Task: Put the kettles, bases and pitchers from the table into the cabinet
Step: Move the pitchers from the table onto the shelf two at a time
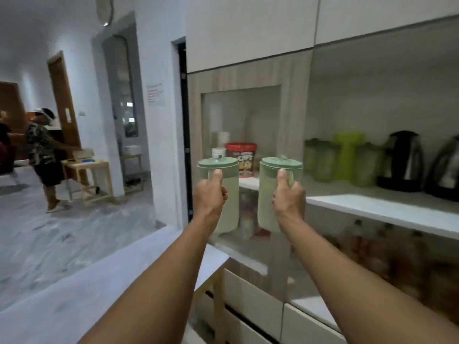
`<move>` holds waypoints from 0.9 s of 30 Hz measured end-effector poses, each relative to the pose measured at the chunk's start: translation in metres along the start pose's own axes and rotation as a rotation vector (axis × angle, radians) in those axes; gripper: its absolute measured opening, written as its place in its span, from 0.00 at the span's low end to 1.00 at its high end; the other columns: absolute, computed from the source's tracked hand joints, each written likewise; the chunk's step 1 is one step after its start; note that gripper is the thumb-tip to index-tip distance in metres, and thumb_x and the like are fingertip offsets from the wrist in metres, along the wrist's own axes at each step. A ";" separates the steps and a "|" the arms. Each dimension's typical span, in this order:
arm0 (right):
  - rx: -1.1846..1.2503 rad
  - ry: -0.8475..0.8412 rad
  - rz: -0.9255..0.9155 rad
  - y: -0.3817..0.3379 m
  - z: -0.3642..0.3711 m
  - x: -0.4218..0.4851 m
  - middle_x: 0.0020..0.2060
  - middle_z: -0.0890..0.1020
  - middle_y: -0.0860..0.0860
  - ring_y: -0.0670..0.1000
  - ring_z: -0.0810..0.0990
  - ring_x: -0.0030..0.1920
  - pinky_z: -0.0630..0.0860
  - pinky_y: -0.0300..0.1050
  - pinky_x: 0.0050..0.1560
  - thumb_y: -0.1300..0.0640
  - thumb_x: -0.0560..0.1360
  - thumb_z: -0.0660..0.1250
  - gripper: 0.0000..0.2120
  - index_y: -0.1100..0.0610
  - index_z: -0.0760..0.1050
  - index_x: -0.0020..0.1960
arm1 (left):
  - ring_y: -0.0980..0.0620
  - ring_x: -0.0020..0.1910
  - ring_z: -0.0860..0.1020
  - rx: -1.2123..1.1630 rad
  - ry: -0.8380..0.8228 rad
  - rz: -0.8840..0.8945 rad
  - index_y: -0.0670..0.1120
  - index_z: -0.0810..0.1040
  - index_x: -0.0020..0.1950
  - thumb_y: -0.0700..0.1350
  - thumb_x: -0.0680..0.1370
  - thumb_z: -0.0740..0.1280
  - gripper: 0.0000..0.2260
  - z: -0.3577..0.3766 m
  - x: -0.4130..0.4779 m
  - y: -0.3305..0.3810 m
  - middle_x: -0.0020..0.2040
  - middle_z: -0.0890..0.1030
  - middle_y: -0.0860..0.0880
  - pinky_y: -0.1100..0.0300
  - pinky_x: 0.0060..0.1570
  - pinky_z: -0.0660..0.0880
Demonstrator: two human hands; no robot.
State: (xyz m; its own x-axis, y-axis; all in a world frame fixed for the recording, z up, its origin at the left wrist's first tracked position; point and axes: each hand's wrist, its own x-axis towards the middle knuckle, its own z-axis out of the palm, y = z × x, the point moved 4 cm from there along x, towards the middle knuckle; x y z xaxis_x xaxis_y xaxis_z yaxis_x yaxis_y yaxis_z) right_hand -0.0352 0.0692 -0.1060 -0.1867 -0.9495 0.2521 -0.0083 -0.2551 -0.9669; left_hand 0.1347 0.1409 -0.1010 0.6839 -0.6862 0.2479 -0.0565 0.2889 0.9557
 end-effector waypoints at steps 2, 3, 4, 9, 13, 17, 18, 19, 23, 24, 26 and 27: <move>-0.029 0.120 -0.033 -0.006 -0.053 0.038 0.53 0.84 0.59 0.62 0.82 0.53 0.78 0.56 0.57 0.29 0.72 0.53 0.37 0.60 0.78 0.56 | 0.49 0.29 0.74 -0.001 -0.101 0.028 0.46 0.73 0.35 0.56 0.78 0.62 0.17 0.073 0.002 -0.005 0.28 0.76 0.49 0.53 0.37 0.71; -0.037 0.169 -0.044 -0.006 -0.078 0.060 0.53 0.83 0.59 0.61 0.81 0.53 0.77 0.53 0.56 0.32 0.75 0.55 0.33 0.61 0.78 0.56 | 0.49 0.29 0.74 -0.011 -0.152 0.034 0.47 0.72 0.34 0.56 0.78 0.62 0.17 0.110 0.002 -0.006 0.28 0.76 0.49 0.53 0.37 0.71; -0.042 0.213 -0.061 -0.006 -0.102 0.082 0.52 0.83 0.58 0.60 0.81 0.53 0.76 0.51 0.54 0.35 0.78 0.56 0.30 0.62 0.78 0.56 | 0.49 0.29 0.74 -0.023 -0.201 0.033 0.47 0.73 0.35 0.56 0.78 0.62 0.17 0.147 0.002 -0.009 0.28 0.76 0.49 0.53 0.37 0.71; -0.102 0.378 -0.124 0.006 -0.211 0.186 0.53 0.81 0.59 0.60 0.79 0.51 0.71 0.48 0.49 0.39 0.81 0.57 0.28 0.64 0.76 0.57 | 0.49 0.34 0.74 -0.122 -0.402 0.012 0.47 0.74 0.35 0.56 0.80 0.61 0.18 0.323 -0.003 -0.023 0.31 0.76 0.48 0.53 0.39 0.71; -0.197 0.487 -0.113 0.020 -0.289 0.250 0.56 0.80 0.61 0.62 0.78 0.54 0.70 0.49 0.49 0.39 0.81 0.56 0.27 0.64 0.74 0.57 | 0.48 0.36 0.74 -0.129 -0.503 -0.039 0.47 0.73 0.34 0.57 0.81 0.60 0.20 0.441 -0.017 -0.045 0.34 0.77 0.46 0.51 0.40 0.72; -0.229 0.531 -0.046 0.047 -0.342 0.298 0.66 0.75 0.63 0.64 0.74 0.66 0.70 0.54 0.62 0.40 0.82 0.55 0.30 0.65 0.69 0.69 | 0.46 0.38 0.75 -0.103 -0.582 -0.079 0.44 0.75 0.40 0.58 0.81 0.60 0.19 0.524 -0.027 -0.073 0.38 0.77 0.45 0.53 0.43 0.73; -0.228 0.553 -0.045 0.056 -0.351 0.307 0.65 0.75 0.64 0.64 0.74 0.66 0.70 0.54 0.62 0.41 0.82 0.56 0.29 0.66 0.70 0.68 | 0.46 0.38 0.76 -0.089 -0.601 -0.092 0.43 0.75 0.43 0.57 0.81 0.60 0.19 0.539 -0.027 -0.081 0.38 0.77 0.45 0.53 0.43 0.73; -0.227 0.586 -0.049 0.062 -0.359 0.317 0.63 0.77 0.64 0.64 0.76 0.63 0.71 0.54 0.60 0.41 0.82 0.57 0.28 0.66 0.72 0.65 | 0.47 0.37 0.76 -0.078 -0.616 -0.097 0.42 0.75 0.44 0.57 0.81 0.60 0.19 0.552 -0.027 -0.088 0.38 0.77 0.45 0.54 0.43 0.73; -0.201 0.639 -0.057 0.078 -0.375 0.352 0.61 0.79 0.62 0.63 0.77 0.62 0.71 0.51 0.59 0.44 0.82 0.59 0.25 0.64 0.73 0.65 | 0.47 0.34 0.73 -0.075 -0.671 -0.076 0.44 0.72 0.39 0.57 0.81 0.61 0.18 0.600 -0.014 -0.109 0.35 0.76 0.45 0.54 0.41 0.71; -0.197 0.650 -0.065 0.079 -0.378 0.358 0.61 0.79 0.61 0.62 0.77 0.62 0.71 0.51 0.59 0.45 0.82 0.59 0.24 0.64 0.73 0.65 | 0.48 0.33 0.73 -0.086 -0.684 -0.075 0.45 0.71 0.37 0.56 0.81 0.62 0.18 0.609 -0.011 -0.111 0.33 0.75 0.46 0.54 0.39 0.70; -0.199 0.667 -0.084 0.083 -0.381 0.370 0.57 0.82 0.61 0.63 0.79 0.58 0.73 0.51 0.58 0.45 0.81 0.60 0.22 0.62 0.75 0.63 | 0.48 0.31 0.71 -0.102 -0.714 -0.081 0.45 0.72 0.34 0.55 0.81 0.62 0.19 0.626 -0.006 -0.115 0.30 0.74 0.48 0.54 0.38 0.68; -0.202 0.680 -0.087 0.085 -0.382 0.377 0.54 0.83 0.61 0.63 0.81 0.56 0.76 0.53 0.58 0.44 0.81 0.60 0.22 0.61 0.76 0.60 | 0.48 0.31 0.72 -0.083 -0.732 -0.080 0.45 0.72 0.33 0.55 0.81 0.62 0.20 0.635 -0.004 -0.117 0.30 0.74 0.48 0.54 0.38 0.68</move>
State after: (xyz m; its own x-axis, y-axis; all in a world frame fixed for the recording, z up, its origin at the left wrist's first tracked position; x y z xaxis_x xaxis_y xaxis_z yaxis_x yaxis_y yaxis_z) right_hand -0.4812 -0.2406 -0.1084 -0.7479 -0.5863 0.3112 -0.2200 -0.2234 -0.9496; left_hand -0.3229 -0.3141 -0.1128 0.0216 -0.9684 0.2485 0.0478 0.2493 0.9673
